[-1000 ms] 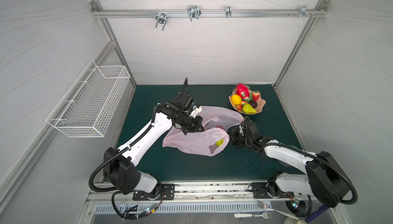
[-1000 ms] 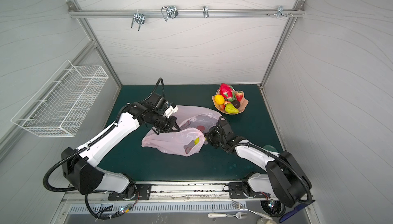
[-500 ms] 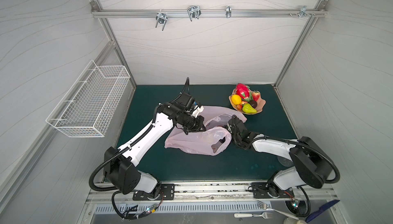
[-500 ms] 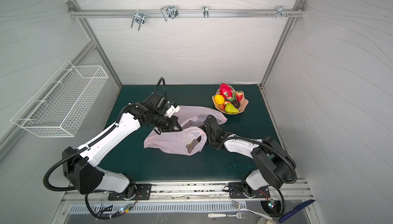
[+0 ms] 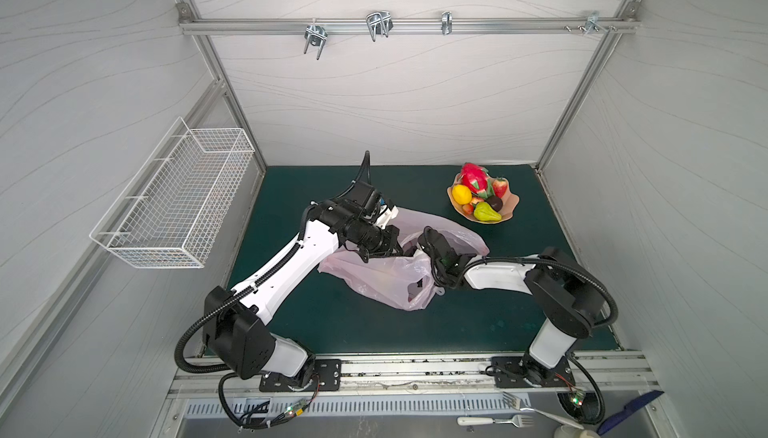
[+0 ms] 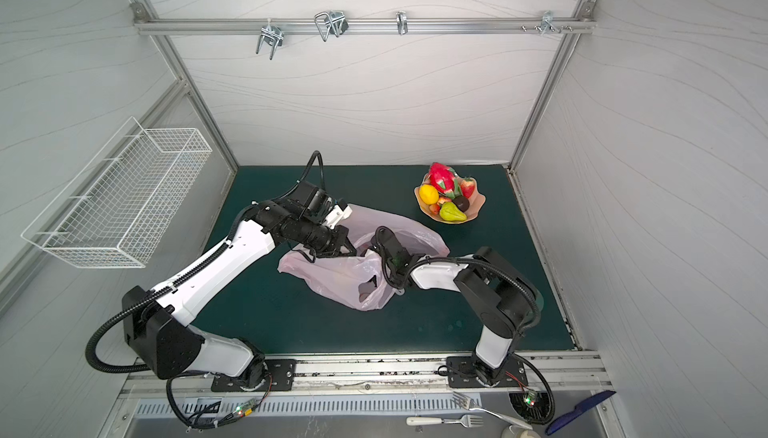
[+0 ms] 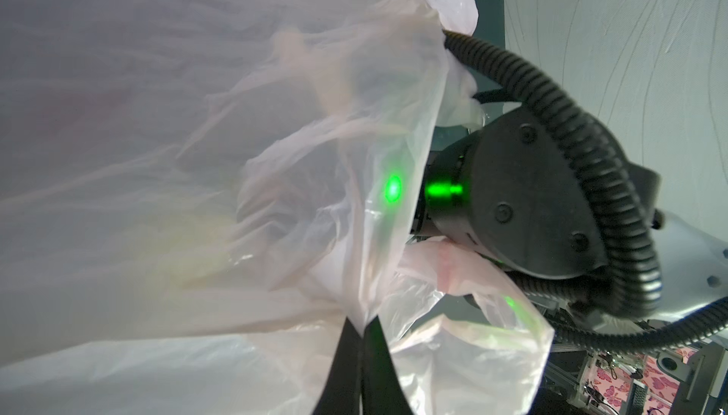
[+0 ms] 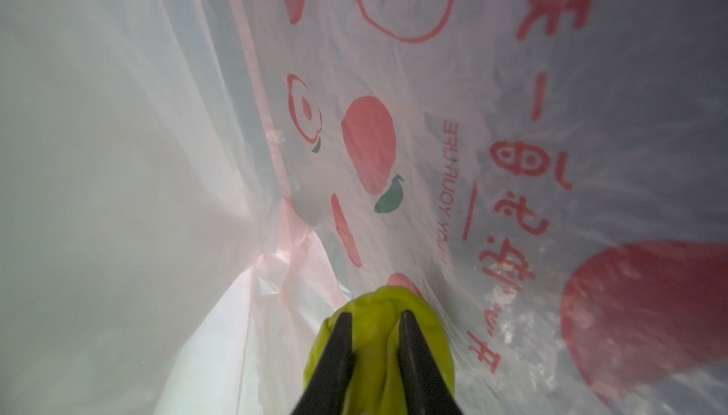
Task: Place the fruits into the plastic bag
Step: 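Carry the green pear with the right gripper into the bag mouth, then open the right gripper to drop the green pear inside the bag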
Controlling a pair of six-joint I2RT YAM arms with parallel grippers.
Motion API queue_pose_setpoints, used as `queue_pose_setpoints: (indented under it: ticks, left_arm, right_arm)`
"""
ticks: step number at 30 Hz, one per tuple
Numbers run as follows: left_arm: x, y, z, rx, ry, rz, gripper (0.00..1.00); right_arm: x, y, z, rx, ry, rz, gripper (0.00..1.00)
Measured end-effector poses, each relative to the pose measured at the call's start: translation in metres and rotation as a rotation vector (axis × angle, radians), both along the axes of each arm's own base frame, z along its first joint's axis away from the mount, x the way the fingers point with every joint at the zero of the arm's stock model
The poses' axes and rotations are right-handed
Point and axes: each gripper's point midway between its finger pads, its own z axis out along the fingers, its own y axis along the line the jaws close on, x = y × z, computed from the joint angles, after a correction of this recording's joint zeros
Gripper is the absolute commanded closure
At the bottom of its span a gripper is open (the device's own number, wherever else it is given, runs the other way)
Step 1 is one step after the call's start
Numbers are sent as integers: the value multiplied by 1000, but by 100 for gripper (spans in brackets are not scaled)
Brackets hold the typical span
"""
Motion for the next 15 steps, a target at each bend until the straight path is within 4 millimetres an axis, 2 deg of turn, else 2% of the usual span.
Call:
queue_pose_setpoints:
  ticks: [3, 6, 12, 15]
  left_arm:
    - [0, 0, -1, 1, 2, 0, 100]
    - [-1, 1, -2, 3, 7, 0, 100]
    - [-1, 2, -5, 12, 12, 7, 100]
    - [2, 5, -6, 19, 13, 26, 100]
  right_arm:
    - [1, 4, -7, -3, 21, 4, 86]
    - [2, 9, -9, -2, 32, 12, 76]
    - [2, 17, -4, 16, 32, 46, 41]
    - [3, 18, -1, 15, 25, 68, 33]
